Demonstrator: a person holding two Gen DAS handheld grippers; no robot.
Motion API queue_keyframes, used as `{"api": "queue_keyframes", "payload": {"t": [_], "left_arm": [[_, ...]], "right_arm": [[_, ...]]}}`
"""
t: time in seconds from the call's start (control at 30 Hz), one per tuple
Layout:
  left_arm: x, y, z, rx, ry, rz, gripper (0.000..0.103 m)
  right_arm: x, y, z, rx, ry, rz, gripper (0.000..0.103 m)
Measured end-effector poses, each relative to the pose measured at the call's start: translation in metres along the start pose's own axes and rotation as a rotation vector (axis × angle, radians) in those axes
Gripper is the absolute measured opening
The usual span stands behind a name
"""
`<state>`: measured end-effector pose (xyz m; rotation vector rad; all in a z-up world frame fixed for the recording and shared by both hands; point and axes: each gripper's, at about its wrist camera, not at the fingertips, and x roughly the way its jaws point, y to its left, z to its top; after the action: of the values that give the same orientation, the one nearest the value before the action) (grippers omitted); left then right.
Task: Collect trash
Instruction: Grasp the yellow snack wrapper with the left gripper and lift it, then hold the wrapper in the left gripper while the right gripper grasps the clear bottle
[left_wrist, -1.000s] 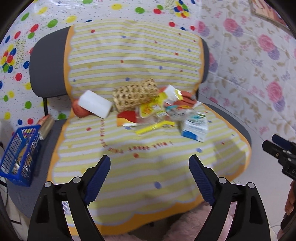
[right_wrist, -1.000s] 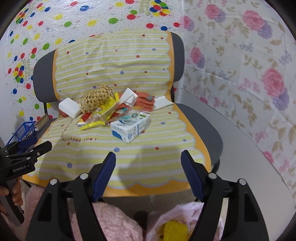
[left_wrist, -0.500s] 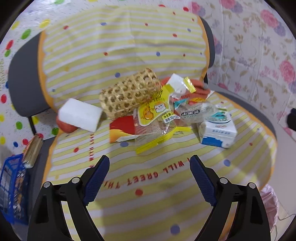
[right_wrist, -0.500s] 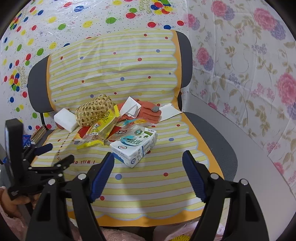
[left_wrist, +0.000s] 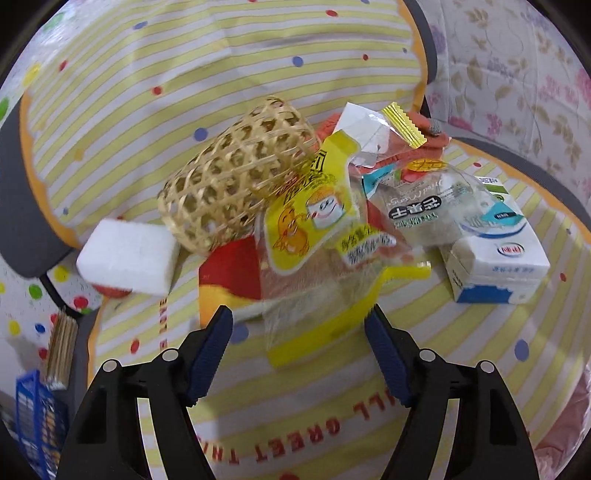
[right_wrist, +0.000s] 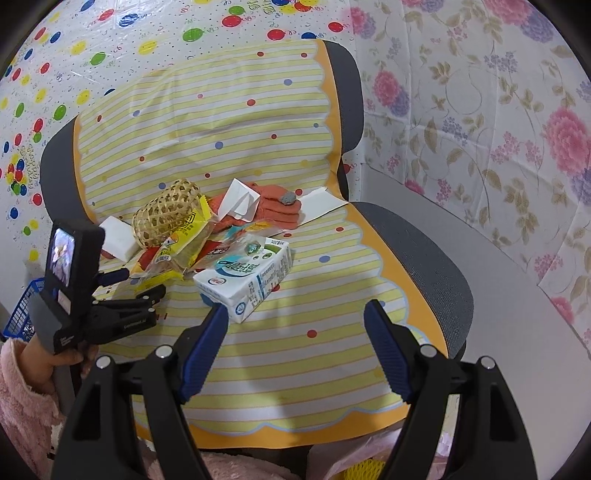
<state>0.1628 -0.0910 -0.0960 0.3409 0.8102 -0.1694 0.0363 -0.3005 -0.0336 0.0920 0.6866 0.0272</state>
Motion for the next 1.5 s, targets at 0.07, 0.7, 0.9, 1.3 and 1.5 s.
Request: {"api": "queue_keyframes", "payload": {"t": [0.07,0.7,0.9,1.3,1.5], "left_arm": [[0.001,-0.002,0.005,0.023,-0.004,0.007,0.062],[-0.173,0.06,-0.049,-0.298,-0.337,-0.281,0.004],[-0.185,0.066,-0.069,-0.349,-0.343,-0.209,0.004],[-0.149,0.087,-0.076,-0.409,-0.279,-0.17,0.004],[-0.129,0.092,-0.07,-0.413,-0.257,-0.161,0.004]], "right_arm": [[-0.004,0.001,-0.001,-0.005,-0.004,0.0,0.075],[-0.03,0.019,-0.015,-0.027,-0.01,0.011,0.075],[-0.028,0.028,-0.014,-0.046,-0.014,0.022,0.075],[0.042,0.056,0.019,-0.062,0.015,0.095,0.05],[0.09,0.051,0.032,0.038,0.077,0.151,0.054]]}}
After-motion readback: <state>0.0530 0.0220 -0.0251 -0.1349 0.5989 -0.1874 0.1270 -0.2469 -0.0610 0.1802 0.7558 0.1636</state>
